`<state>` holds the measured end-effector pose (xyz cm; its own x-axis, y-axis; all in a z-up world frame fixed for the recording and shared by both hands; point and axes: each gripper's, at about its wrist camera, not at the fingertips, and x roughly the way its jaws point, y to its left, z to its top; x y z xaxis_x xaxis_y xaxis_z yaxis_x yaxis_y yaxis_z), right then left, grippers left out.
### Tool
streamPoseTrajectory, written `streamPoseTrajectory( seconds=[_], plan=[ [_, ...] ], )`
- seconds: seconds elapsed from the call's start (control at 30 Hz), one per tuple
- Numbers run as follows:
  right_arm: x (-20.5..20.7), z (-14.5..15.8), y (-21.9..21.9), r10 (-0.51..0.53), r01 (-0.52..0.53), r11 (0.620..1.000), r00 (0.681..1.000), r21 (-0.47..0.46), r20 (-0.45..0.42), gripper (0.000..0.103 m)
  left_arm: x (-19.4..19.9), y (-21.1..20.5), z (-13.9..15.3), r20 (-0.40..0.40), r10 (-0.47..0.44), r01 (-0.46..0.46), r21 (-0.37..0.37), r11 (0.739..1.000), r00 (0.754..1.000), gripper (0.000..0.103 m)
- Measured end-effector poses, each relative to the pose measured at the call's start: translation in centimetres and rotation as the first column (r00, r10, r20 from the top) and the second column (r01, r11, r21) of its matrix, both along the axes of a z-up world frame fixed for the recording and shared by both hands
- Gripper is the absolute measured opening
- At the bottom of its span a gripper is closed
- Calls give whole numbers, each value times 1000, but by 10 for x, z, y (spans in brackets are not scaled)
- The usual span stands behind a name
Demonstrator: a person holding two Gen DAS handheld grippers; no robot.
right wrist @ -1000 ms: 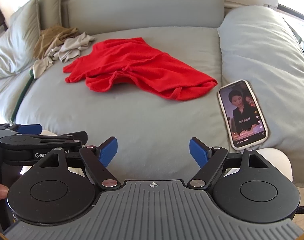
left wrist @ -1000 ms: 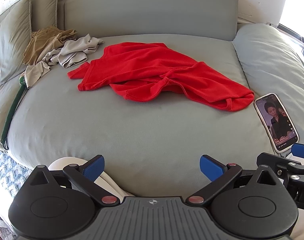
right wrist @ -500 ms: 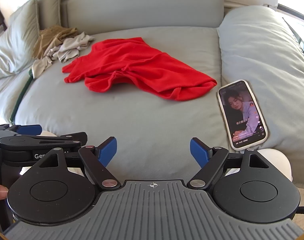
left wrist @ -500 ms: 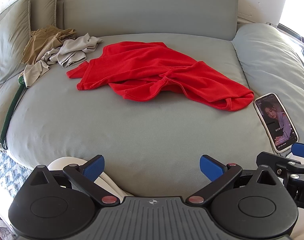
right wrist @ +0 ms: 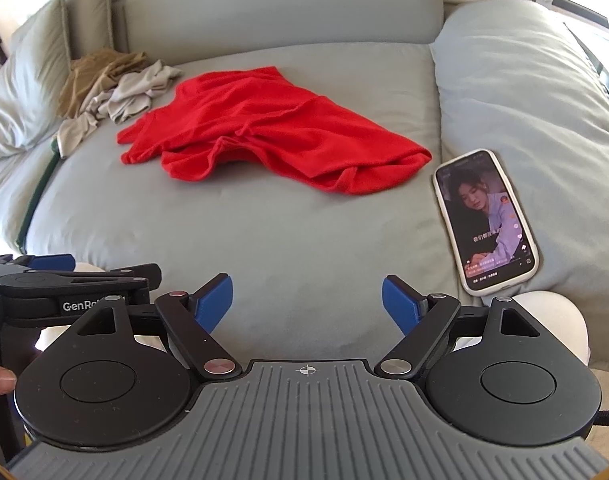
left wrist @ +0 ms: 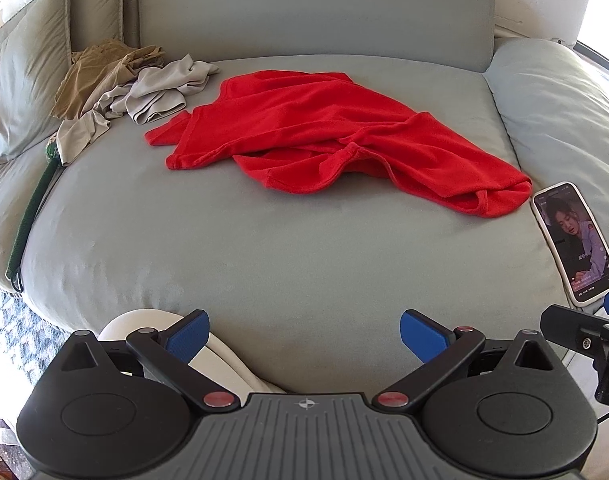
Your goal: Fold clothes
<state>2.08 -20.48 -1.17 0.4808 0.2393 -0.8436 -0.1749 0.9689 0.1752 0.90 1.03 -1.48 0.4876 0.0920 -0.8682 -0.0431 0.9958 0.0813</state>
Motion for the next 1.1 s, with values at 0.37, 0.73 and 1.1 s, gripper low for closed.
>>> streamPoseTrajectory(
  seconds=[0.37, 0.73, 1.1],
  plan=[
    [23, -19, -7, -39, 39, 999, 999, -3, -20, 84, 21, 11, -24, -26, 32, -32, 2, 999, 999, 101],
    [65, -51, -22, -56, 61, 994, 997, 93, -60, 80, 69, 88, -65, -85, 285, -297, -314, 902, 955, 54],
    [85, -59, -18, -59, 65, 990, 997, 124, -48, 80, 118, 137, -114, -178, 556, -495, -714, 495, 812, 42]
  ],
)
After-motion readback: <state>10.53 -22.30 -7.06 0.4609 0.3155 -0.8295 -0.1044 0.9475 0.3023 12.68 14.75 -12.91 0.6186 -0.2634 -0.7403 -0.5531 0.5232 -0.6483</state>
